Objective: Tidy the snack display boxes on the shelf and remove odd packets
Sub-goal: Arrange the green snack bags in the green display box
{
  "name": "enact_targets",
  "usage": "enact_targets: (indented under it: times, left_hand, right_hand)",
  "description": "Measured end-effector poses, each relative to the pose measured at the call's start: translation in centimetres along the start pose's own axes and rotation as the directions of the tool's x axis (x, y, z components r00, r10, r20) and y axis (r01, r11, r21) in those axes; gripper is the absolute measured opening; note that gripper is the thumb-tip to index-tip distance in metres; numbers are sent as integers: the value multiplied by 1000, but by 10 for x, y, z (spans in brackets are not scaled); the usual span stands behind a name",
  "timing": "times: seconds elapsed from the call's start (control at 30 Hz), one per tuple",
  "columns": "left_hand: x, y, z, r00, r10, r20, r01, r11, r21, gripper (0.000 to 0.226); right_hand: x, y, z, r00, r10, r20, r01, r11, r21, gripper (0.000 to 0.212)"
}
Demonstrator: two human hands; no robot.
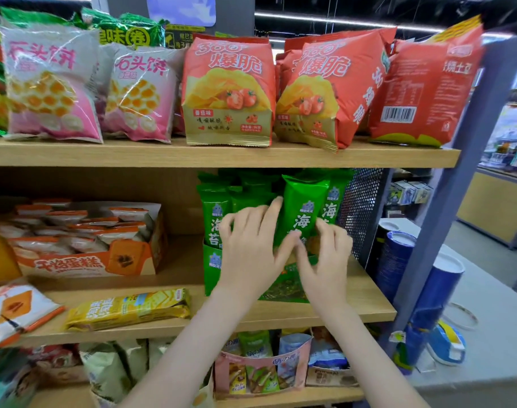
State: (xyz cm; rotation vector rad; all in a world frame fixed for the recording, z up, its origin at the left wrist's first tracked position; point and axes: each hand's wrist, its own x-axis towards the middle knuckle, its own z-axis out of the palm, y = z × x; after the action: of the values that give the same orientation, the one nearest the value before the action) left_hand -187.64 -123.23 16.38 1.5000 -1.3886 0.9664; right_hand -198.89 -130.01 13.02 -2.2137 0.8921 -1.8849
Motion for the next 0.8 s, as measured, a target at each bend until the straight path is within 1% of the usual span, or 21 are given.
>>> enact_targets:
  times: [0.03, 0.1, 0.17, 0.27, 0.37, 0.43, 0.5, 0.6, 0.67, 0.7, 0.8]
  left_hand:
    - [-1, 6, 3, 998, -25, 55, 24, 1000, 8, 62]
    - [-4, 12, 9, 988, -84, 133, 79, 996, 40, 69]
    - [-6, 12, 16, 980, -116, 160, 107, 992, 65, 66]
    - [-4, 9, 19, 966, -173, 192, 171, 985, 25, 62]
    - [4, 5, 15, 934, -243, 263, 268, 961, -64, 62]
    - [7, 1, 10, 885, -307, 349, 368, 922, -121, 60]
    - [9, -2, 7, 860, -334, 385, 422, 891, -169, 58]
    - [13, -1, 1, 835, -360, 417, 493, 825, -275, 48]
    - [16, -3, -2, 826, -370, 426, 539, 742, -398, 38]
    - [17, -3, -4, 827, -362, 430, 543, 709, -450, 39]
    - [17, -6, -5, 841, -341, 420, 530, 673, -516, 39]
  right_hand:
    - [1, 3, -2, 999, -2, -52, 2, 1000, 3, 40]
    - [3, 9, -5, 996, 23, -82, -21, 1000, 21, 37]
    - [6, 11, -7, 999, 50, -2, -50, 999, 18, 46]
    - [13, 9, -15, 970, 166, 176, -184, 979, 91, 66]
    - [18, 12, -20, 932, 263, 249, -312, 932, 183, 83]
    - [22, 16, -22, 893, 352, 279, -416, 882, 219, 91]
    - [26, 20, -23, 874, 383, 299, -439, 886, 150, 86]
    - [27, 28, -21, 876, 353, 328, -394, 917, 64, 69]
    - [21, 34, -16, 873, 332, 358, -348, 937, -22, 66]
    - [18, 36, -15, 873, 331, 357, -334, 941, -56, 66]
    - [18, 36, -13, 862, 368, 349, -360, 929, -89, 66]
